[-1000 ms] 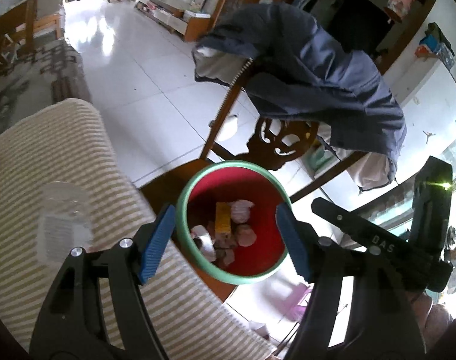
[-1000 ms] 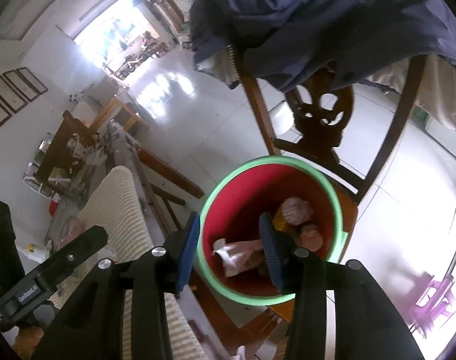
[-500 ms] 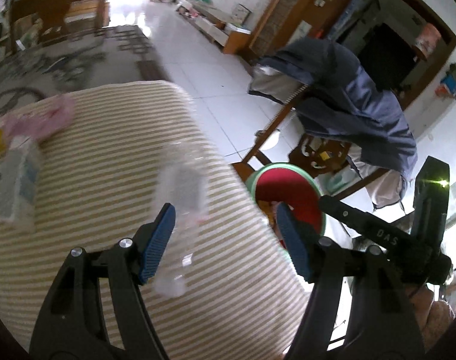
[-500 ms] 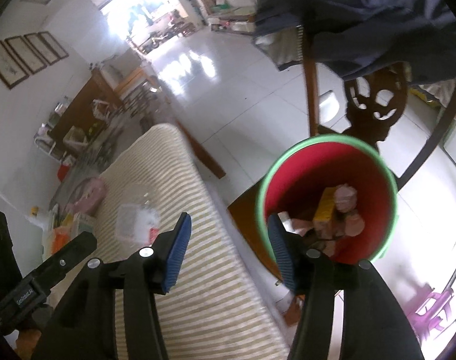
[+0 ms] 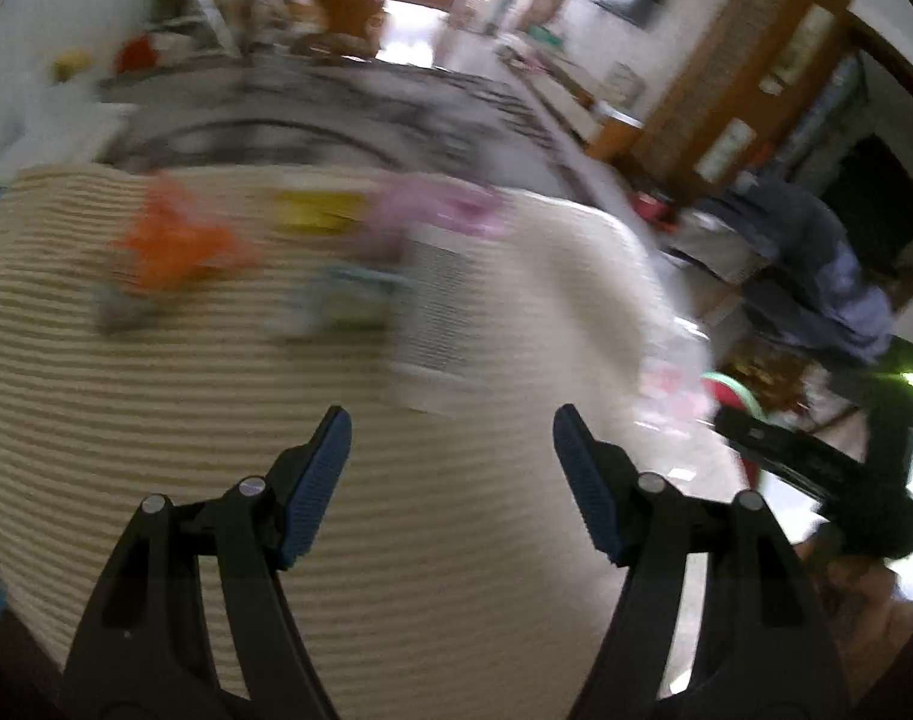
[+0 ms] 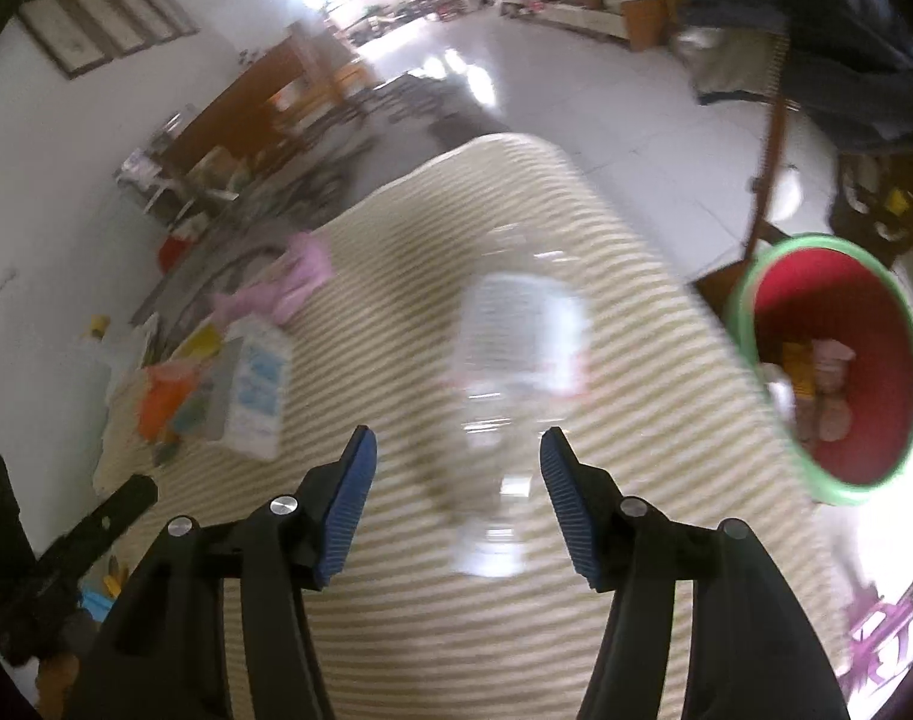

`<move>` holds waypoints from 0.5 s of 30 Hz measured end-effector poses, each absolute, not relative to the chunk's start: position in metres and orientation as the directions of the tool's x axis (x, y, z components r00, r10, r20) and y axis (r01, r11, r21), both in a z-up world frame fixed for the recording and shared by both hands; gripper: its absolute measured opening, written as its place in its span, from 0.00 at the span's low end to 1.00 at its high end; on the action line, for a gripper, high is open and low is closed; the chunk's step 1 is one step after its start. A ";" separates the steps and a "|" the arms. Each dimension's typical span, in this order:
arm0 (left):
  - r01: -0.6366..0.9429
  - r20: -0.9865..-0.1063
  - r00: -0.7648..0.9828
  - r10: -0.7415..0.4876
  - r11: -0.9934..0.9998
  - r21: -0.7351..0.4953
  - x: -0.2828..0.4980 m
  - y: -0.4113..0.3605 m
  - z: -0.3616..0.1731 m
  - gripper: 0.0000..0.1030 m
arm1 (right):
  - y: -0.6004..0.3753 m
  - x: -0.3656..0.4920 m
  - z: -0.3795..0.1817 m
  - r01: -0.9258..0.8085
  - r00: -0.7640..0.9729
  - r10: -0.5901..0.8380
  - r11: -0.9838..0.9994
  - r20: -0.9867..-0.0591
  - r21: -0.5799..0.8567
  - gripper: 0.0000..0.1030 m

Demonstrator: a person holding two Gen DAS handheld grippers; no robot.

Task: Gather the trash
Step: 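Move both grippers back over the trash on the table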

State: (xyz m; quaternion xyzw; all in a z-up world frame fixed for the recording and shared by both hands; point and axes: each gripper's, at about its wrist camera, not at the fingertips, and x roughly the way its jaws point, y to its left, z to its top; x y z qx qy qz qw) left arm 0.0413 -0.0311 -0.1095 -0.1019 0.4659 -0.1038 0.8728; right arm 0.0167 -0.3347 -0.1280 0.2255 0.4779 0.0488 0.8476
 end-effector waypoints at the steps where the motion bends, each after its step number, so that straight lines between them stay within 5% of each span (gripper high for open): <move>1: 0.057 -0.793 0.559 -0.243 0.965 -0.256 0.046 -0.014 -0.109 0.65 | -0.323 0.019 -0.127 0.117 0.534 0.309 0.895 -0.787 0.431 0.54; 5: -0.094 -0.807 0.577 -0.124 0.972 -0.216 0.075 0.059 -0.117 0.65 | -0.284 0.022 -0.129 0.060 0.507 0.337 0.904 -0.793 0.423 0.55; 15: -0.145 -0.846 0.520 -0.121 0.963 -0.227 0.148 0.102 -0.154 0.76 | -0.242 0.034 -0.121 0.005 0.506 0.331 0.922 -0.797 0.386 0.58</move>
